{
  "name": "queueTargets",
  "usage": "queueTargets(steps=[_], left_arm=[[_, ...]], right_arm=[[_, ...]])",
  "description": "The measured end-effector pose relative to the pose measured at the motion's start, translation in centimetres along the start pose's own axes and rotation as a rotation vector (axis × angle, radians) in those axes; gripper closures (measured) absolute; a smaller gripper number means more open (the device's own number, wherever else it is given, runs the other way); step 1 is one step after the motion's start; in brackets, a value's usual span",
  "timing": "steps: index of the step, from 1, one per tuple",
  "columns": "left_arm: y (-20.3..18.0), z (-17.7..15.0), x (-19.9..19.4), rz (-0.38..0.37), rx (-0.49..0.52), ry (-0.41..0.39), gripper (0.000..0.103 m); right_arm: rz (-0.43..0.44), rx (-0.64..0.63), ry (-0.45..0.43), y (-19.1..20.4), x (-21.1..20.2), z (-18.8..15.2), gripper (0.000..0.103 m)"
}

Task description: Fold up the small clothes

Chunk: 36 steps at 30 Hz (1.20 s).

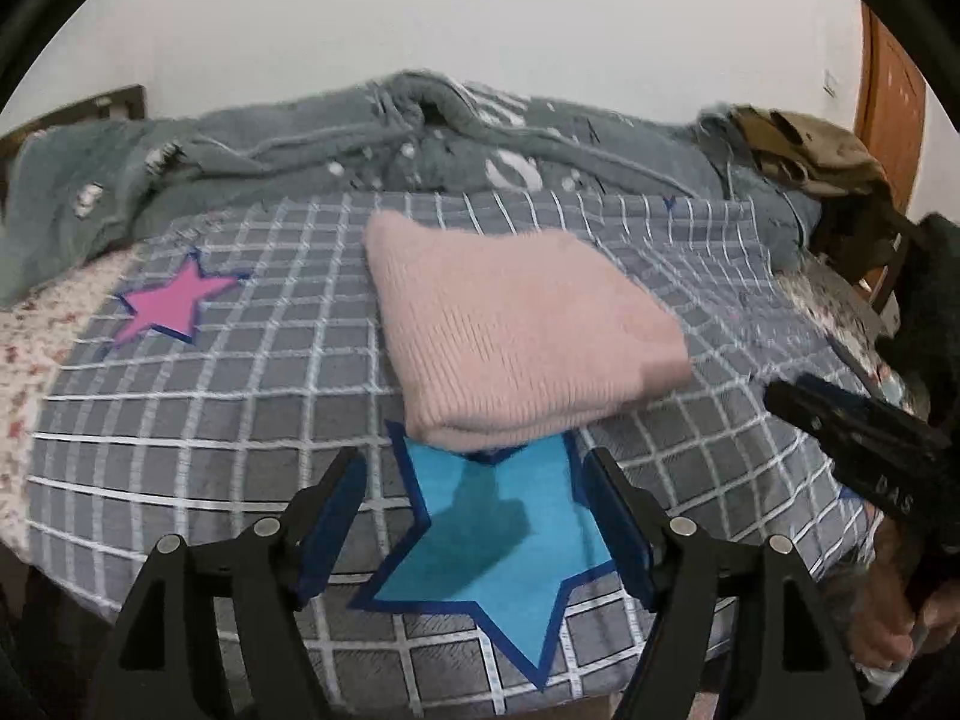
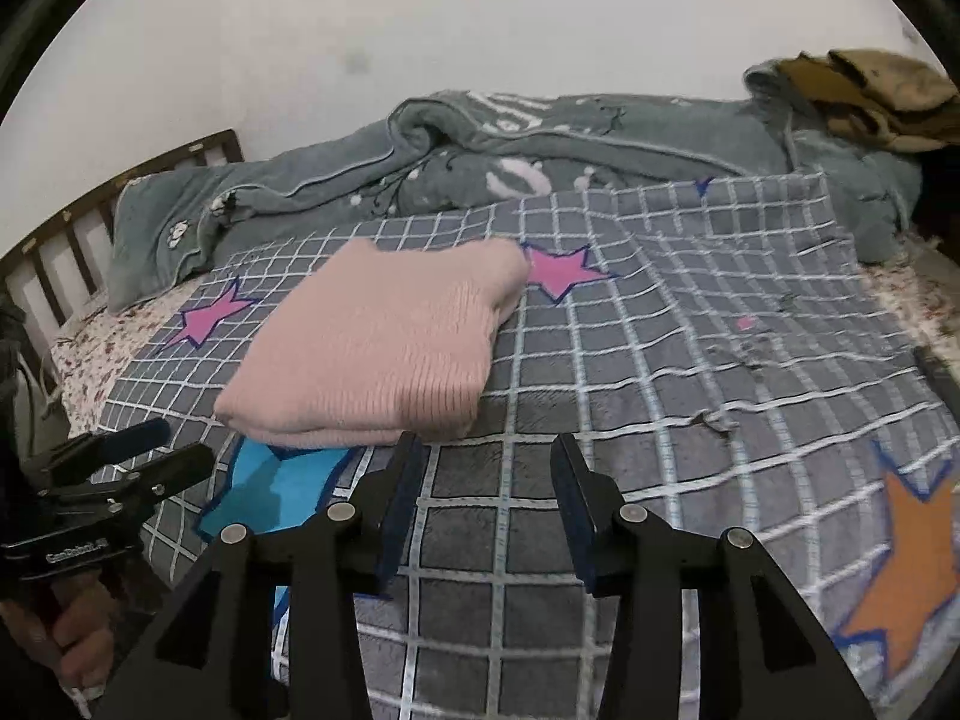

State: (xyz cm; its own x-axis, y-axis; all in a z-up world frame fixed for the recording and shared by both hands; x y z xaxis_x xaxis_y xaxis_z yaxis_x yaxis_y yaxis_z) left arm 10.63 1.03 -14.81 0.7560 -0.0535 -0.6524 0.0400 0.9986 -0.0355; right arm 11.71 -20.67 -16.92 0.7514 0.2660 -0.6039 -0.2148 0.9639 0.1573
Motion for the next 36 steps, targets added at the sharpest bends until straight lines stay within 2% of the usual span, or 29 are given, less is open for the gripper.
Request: queueTargets(steps=[3, 4, 5, 9, 11, 16, 21, 27, 36], left_arm=[[0.1, 1.0, -2.8, 0.016, -0.026, -0.026, 0.021], [0.2, 1.3, -3.6, 0.026, -0.030, -0.037, 0.019], [0.2, 1.5, -4.5, 0.035, -0.034, -0.048, 0.019], [-0.3, 2.1, -7.7, 0.033, -0.019, -0.076, 0.017], [-0.6, 2.1, -9.1, 0.042, -0.012, -0.086, 0.017], [-0.9, 1.7, -11.5, 0.072, -0.015, -0.110, 0.014], [-1.5, 1.4, -12.8, 0.068, -0.001, -0.118, 0.014], [-1.8, 1.3, -13.3, 0.072, -0.001, -0.124, 0.014], [-1.7, 1.4, -13.7, 0.089, -0.005, -0.125, 0.014]], right_arm=[[-0.010, -0.001, -0.013, 0.2, -2.3, 0.6, 0.050], [-0.011, 0.002, -0.016, 0.3, -3.1, 0.8, 0.040], [-0.015, 0.006, -0.018, 0.3, -3.9, 0.9, 0.025], [-0.044, -0.037, -0.063, 1.3, -7.5, 1.4, 0.014], [-0.061, -0.054, -0.093, 1.7, -9.4, 1.6, 0.006], [-0.063, -0.039, -0.099, 2.0, -12.2, 1.5, 0.003], [-0.056, -0.054, -0.116, 2.9, -13.9, 1.2, 0.002], [-0.052, -0.068, -0.125, 3.5, -14.7, 1.1, 0.002], [-0.052, -0.022, -0.117, 2.6, -15.0, 1.0, 0.001]])
Point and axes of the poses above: each gripper's, at about its wrist camera, not at the fingertips, and x roughly the way its jaws point, y to its left, z to its top, the point moved 7 cm from there along x, roughly the way its jaws point, and after that the axes turned 6 degrees about z, right-handed, at the moved point
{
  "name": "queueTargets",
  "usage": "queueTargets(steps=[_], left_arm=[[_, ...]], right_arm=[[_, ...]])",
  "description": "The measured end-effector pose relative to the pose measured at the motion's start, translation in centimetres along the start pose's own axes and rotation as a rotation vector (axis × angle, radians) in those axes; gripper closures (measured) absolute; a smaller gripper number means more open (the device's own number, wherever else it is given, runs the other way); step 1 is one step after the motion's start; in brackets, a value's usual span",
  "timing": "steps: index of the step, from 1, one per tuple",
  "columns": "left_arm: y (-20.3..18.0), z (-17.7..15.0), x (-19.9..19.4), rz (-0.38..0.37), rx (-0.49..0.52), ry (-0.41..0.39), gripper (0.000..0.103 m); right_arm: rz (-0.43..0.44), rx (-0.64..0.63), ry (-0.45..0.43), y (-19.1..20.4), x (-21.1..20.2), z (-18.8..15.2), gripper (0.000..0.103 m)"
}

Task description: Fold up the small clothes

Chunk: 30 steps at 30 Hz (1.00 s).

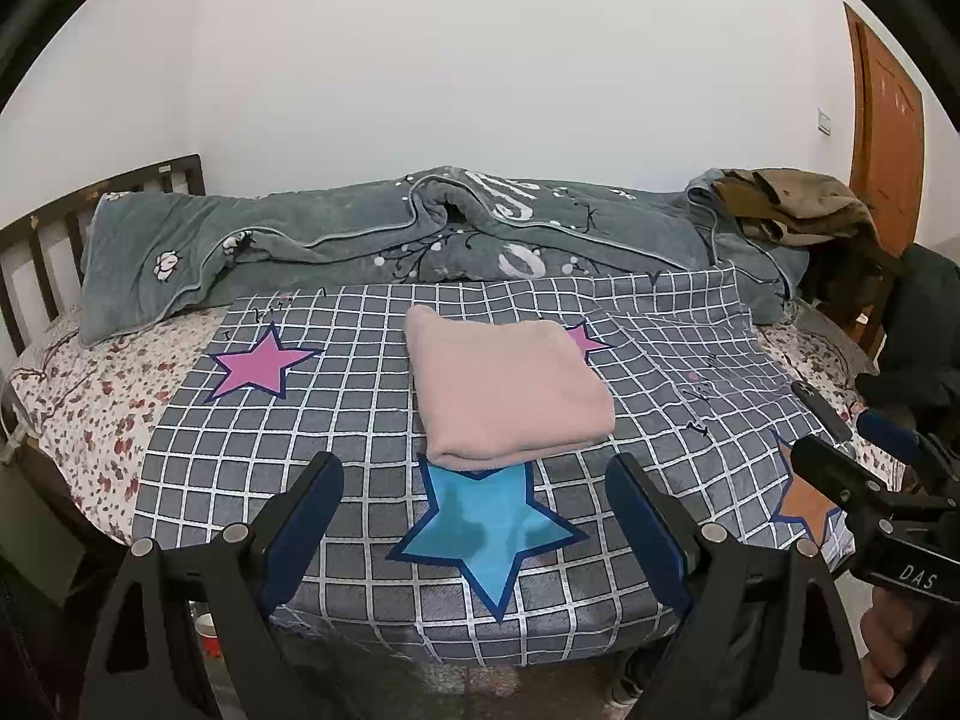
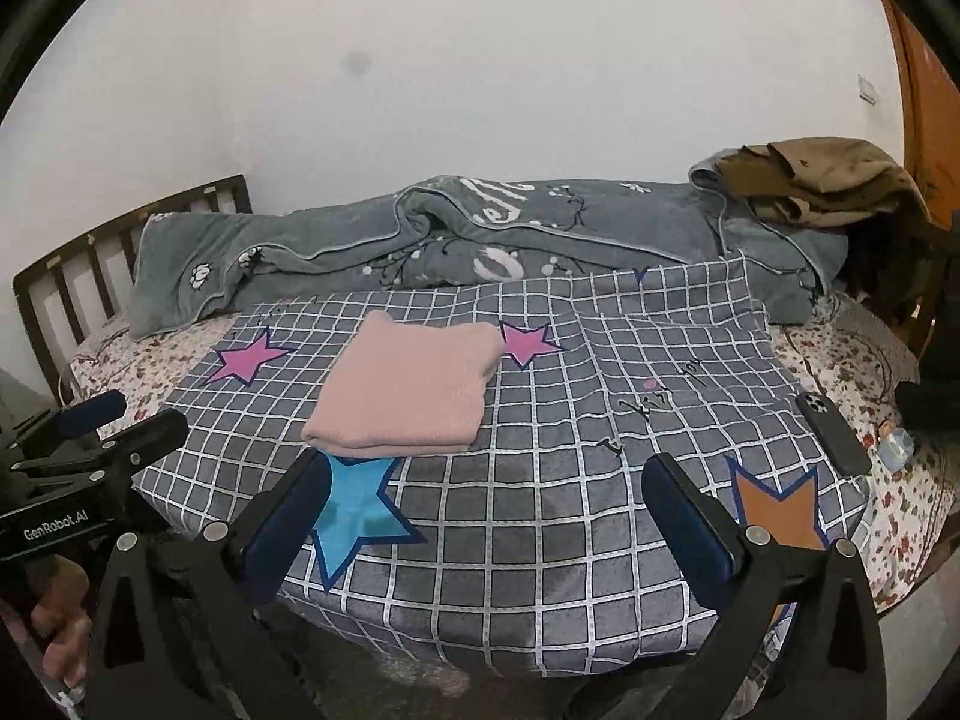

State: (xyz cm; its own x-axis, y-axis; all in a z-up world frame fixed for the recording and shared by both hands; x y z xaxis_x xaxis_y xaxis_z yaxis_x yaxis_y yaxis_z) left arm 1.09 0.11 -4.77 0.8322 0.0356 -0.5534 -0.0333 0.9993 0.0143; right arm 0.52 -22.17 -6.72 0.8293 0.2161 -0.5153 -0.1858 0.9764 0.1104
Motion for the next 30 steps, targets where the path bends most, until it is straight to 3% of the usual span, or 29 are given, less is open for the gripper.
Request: queueTargets(steps=[30], left_arm=[[1.2, 0.5, -0.5, 0.036, -0.033, -0.009, 0.014]], right_arm=[[0.002, -0.001, 0.008, 1.1, -0.1, -0.2, 0.001]])
Point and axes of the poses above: each gripper's, at about its wrist camera, not at the fingertips, and x roughly the way its jaws point, y to its left, z to its top, the point moved 7 cm from there along x, roughly the way its jaws point, and after that the axes turned 6 degrees about z, right-handed, at the moved point
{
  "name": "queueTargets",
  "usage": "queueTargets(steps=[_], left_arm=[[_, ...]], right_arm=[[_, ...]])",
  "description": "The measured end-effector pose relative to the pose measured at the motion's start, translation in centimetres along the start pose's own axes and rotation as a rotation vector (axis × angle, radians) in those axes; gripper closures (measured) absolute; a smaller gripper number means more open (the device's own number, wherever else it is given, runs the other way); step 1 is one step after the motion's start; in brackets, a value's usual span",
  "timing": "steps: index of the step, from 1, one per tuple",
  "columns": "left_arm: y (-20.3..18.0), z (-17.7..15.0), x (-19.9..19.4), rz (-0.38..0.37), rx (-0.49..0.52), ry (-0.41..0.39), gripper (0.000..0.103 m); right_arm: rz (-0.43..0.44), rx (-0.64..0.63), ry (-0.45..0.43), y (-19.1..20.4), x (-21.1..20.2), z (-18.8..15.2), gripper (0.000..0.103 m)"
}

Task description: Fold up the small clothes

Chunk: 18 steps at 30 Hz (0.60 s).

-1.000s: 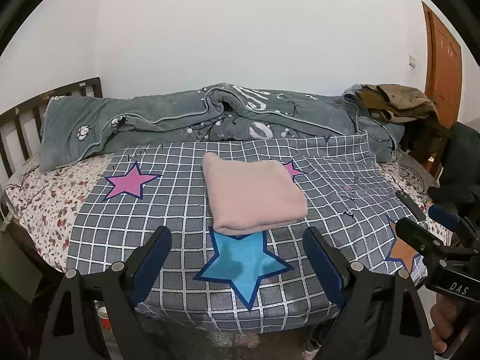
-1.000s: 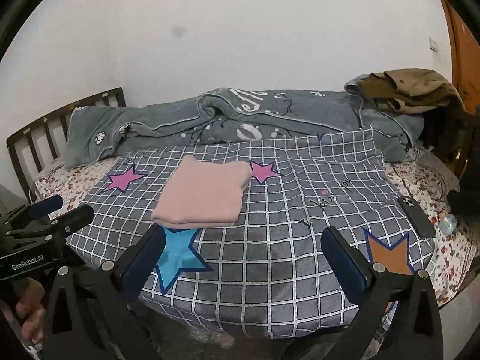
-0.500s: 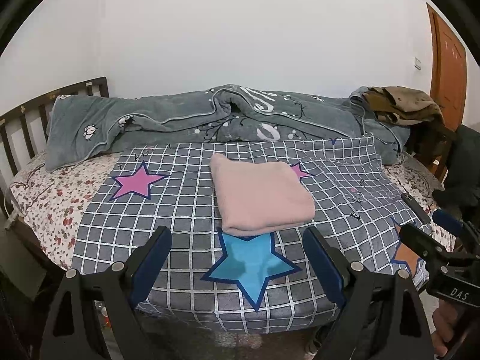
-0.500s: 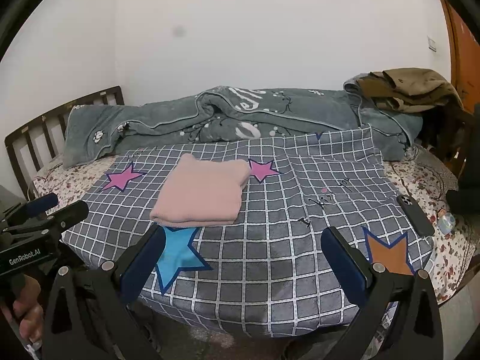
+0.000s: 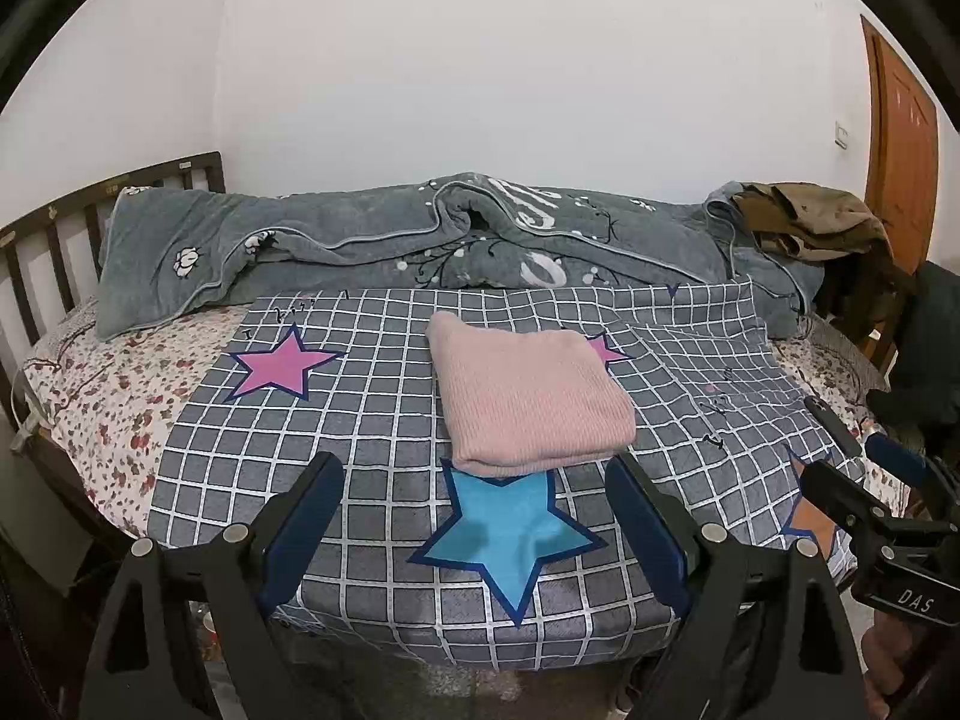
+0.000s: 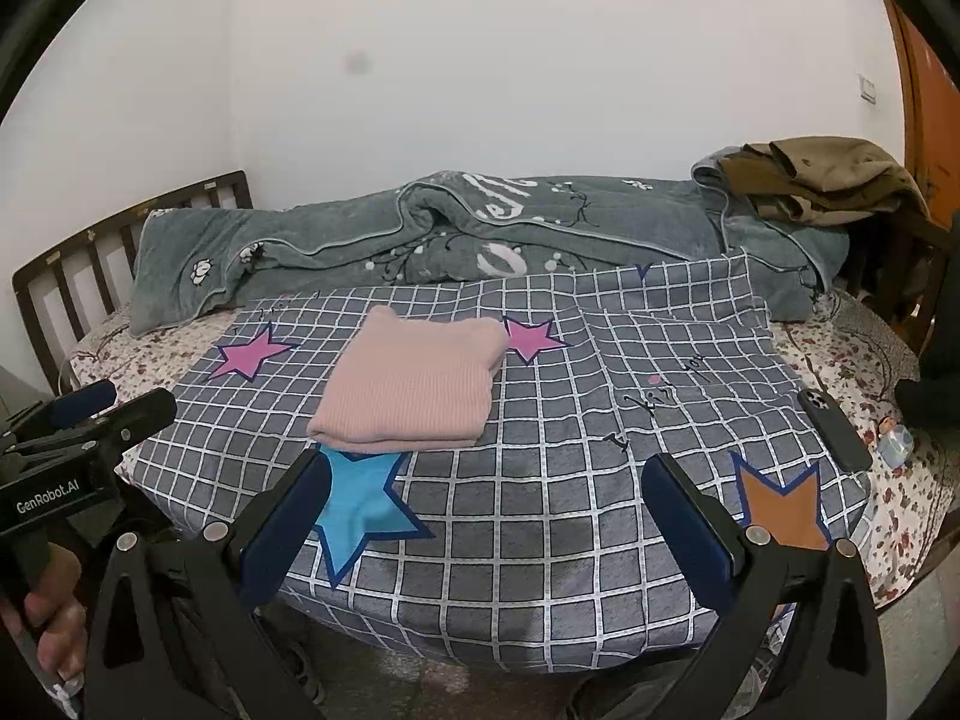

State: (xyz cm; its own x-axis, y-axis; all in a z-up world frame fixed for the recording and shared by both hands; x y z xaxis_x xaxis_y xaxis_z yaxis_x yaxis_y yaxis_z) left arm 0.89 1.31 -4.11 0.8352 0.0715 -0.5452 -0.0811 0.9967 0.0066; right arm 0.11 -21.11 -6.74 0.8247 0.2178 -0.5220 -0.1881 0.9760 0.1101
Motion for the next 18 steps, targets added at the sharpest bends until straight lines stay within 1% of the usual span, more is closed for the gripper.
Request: queueTargets(steps=[18], left_arm=[[0.02, 0.02, -0.02, -0.001, 0.000, -0.001, 0.014]], right_arm=[[0.005, 0.015, -0.004, -0.08, -0.32, 0.02, 0.001]])
Point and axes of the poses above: each gripper's, at about its wrist camera, not at the fingertips, and x roughly the way its jaws point, y to its left, z to its top, the point moved 7 cm from there along x, roughly the way its jaws point, and after that the axes turned 6 degrees about z, right-handed, at the moved point
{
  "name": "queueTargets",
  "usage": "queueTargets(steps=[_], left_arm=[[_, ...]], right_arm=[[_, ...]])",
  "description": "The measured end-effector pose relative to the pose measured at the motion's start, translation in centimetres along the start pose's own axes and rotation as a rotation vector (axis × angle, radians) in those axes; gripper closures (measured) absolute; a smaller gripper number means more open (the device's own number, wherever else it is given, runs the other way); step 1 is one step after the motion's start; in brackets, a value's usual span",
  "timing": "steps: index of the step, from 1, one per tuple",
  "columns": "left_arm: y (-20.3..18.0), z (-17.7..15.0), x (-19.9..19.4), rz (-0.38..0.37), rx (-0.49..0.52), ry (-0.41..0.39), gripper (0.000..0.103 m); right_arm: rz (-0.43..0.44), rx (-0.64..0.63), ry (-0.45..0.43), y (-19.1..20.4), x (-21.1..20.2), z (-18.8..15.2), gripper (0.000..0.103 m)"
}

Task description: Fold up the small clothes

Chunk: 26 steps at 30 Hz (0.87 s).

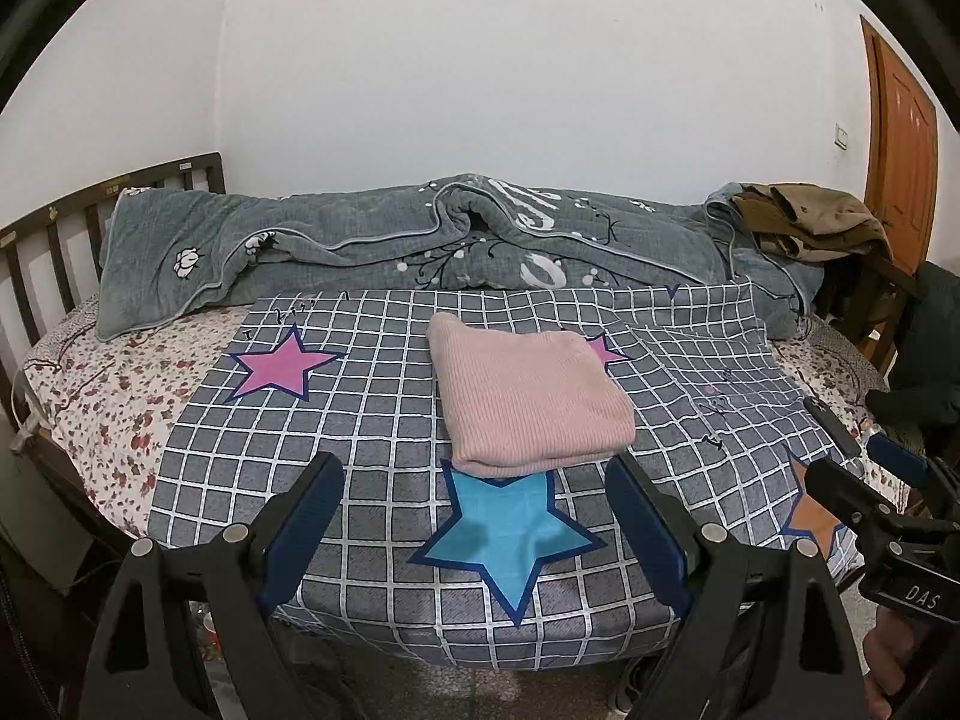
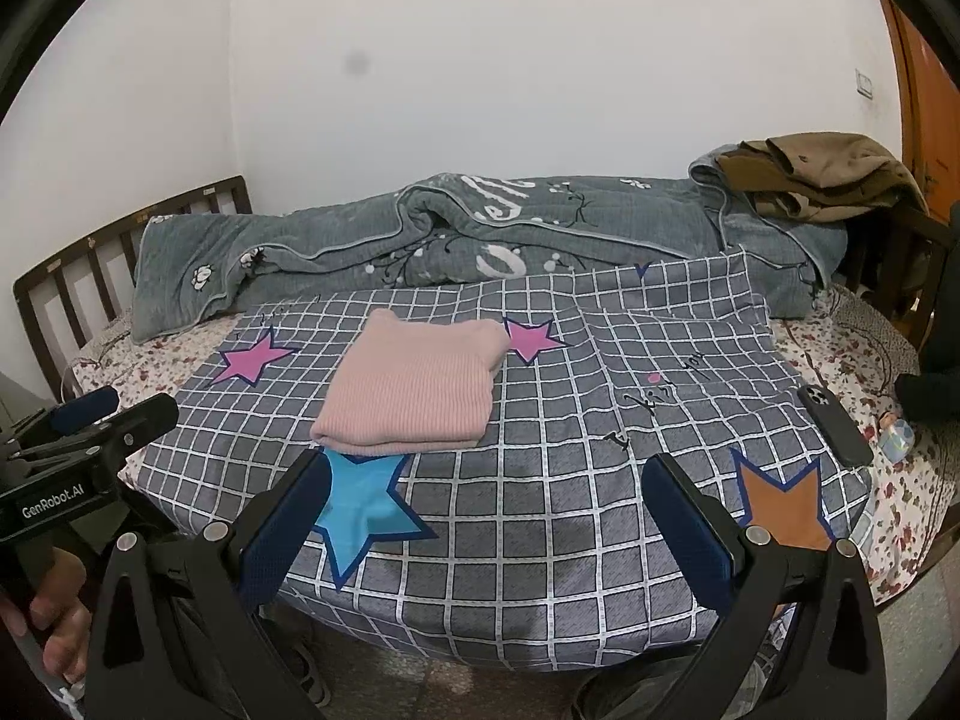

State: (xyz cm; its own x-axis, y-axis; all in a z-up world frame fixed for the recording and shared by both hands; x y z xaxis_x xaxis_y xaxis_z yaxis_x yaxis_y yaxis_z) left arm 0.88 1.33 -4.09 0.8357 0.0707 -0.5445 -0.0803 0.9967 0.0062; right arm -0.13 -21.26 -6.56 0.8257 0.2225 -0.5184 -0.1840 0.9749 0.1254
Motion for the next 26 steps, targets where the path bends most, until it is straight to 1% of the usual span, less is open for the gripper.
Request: queueTargets(steps=[21, 26], left_arm=[[0.2, 0.6, -0.6, 0.000, -0.007, -0.019, 0.014], [0.2, 1.0, 0.1, 0.008, -0.004, -0.028, 0.014]], right_arm=[[0.011, 0.007, -0.032, 0.3, -1.1, 0.6, 0.001], [0.019, 0.002, -0.040, 0.5, -1.1, 0.7, 0.001]])
Point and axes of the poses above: each gripper's, at about its wrist camera, not at the fingertips, and x roughly the way its jaws point, y to its left, z to its top, the point moved 7 cm from there along x, roughly the way its jaws point, and after that the axes turned 6 degrees about z, right-handed, at the moved point
